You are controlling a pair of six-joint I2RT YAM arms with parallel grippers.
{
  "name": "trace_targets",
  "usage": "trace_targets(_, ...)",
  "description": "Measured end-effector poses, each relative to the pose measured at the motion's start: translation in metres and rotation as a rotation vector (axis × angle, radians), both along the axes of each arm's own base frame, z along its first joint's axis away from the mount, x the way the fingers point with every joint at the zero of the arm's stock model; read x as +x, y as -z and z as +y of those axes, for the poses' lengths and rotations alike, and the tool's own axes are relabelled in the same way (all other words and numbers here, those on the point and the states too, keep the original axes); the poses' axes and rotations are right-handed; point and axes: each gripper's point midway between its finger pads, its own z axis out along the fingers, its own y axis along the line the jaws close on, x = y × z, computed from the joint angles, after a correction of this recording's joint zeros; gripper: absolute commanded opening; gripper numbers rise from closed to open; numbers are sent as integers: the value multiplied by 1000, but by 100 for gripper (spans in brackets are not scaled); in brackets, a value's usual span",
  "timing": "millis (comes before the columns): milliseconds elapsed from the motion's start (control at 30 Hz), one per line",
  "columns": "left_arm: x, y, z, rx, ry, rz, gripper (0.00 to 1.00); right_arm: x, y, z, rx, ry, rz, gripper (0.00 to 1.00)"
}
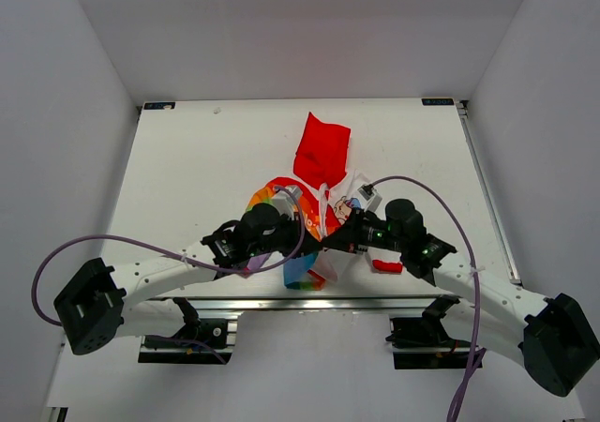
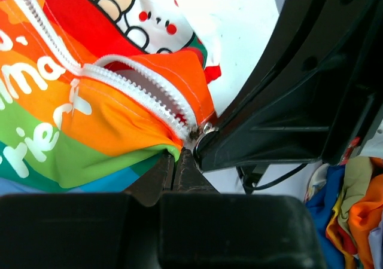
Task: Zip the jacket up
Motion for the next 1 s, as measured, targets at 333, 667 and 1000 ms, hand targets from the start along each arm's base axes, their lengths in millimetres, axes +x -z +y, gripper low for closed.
trace_targets(333, -12, -2, 8, 15, 31, 18, 0, 27, -14, 4, -20, 46, -192, 0)
trace_targets(667, -38, 18, 16, 70, 128, 113, 0, 56, 1, 16, -76, 35, -359, 0)
trace_targets(1000, -83, 52, 54, 104, 138, 297, 0, 147, 1, 24, -200, 212, -464, 0)
